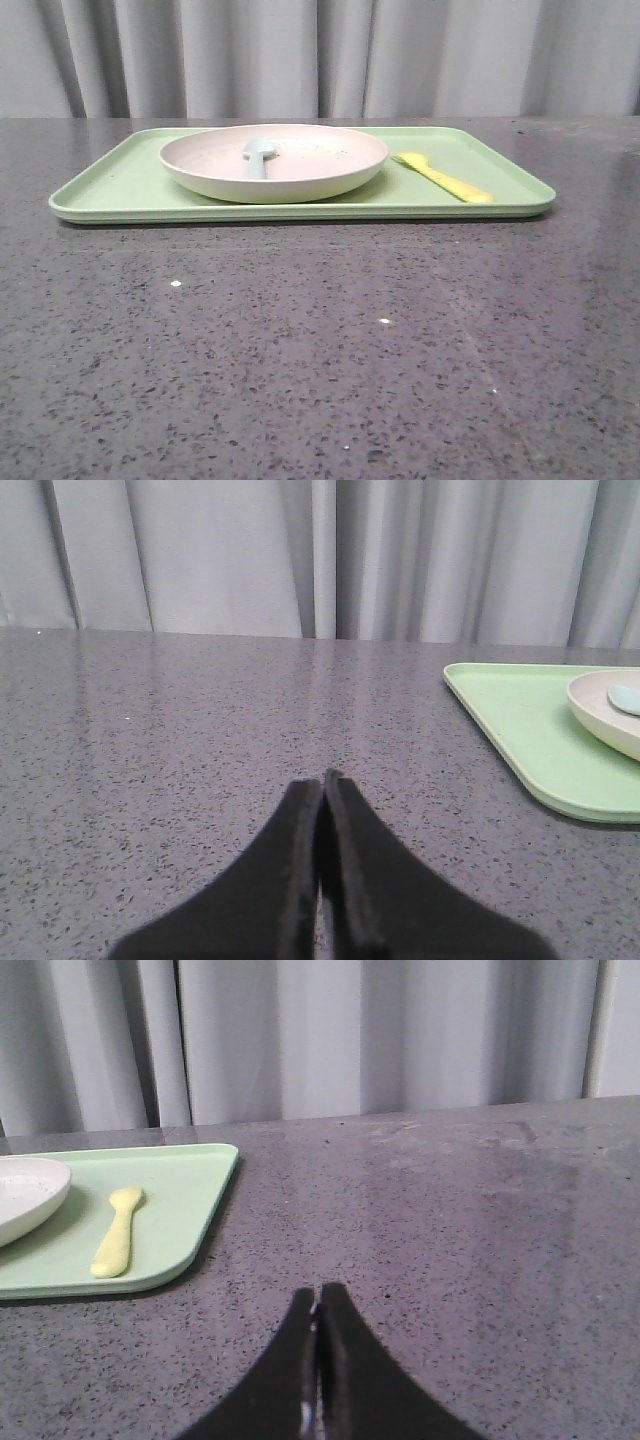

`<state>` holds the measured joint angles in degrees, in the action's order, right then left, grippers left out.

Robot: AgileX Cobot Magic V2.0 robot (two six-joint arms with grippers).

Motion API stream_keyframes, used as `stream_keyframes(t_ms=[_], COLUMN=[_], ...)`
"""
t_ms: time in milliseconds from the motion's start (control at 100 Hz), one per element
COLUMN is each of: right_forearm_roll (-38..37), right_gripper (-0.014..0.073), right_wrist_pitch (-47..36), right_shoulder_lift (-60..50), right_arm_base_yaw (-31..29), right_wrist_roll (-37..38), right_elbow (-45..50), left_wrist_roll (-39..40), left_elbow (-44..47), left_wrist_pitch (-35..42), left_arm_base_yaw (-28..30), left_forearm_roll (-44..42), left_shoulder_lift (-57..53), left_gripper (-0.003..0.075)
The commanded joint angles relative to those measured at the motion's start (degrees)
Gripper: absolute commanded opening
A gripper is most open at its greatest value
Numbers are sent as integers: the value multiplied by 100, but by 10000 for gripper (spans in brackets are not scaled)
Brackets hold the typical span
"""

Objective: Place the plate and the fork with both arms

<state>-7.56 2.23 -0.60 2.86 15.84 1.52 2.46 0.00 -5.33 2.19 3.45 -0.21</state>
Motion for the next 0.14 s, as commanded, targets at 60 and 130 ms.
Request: stream_keyframes(t_ms=[60, 130], right_forearm_roll=[-84, -84], right_gripper=[-59, -59], right_wrist_pitch=[-417, -417], right_shoulder_lift=[-135, -135], right_arm_base_yaw=[-31, -31], right_wrist_roll=[-24, -24], right_elbow=[-25, -25], left_wrist_roll=[58, 58], left_elbow=[72, 72], left_wrist_pitch=[469, 469], left_arm_base_yaw=[4, 4], left_forearm_roll=[54, 54], left_shoulder_lift=[-175, -175], left_gripper=[-20, -20])
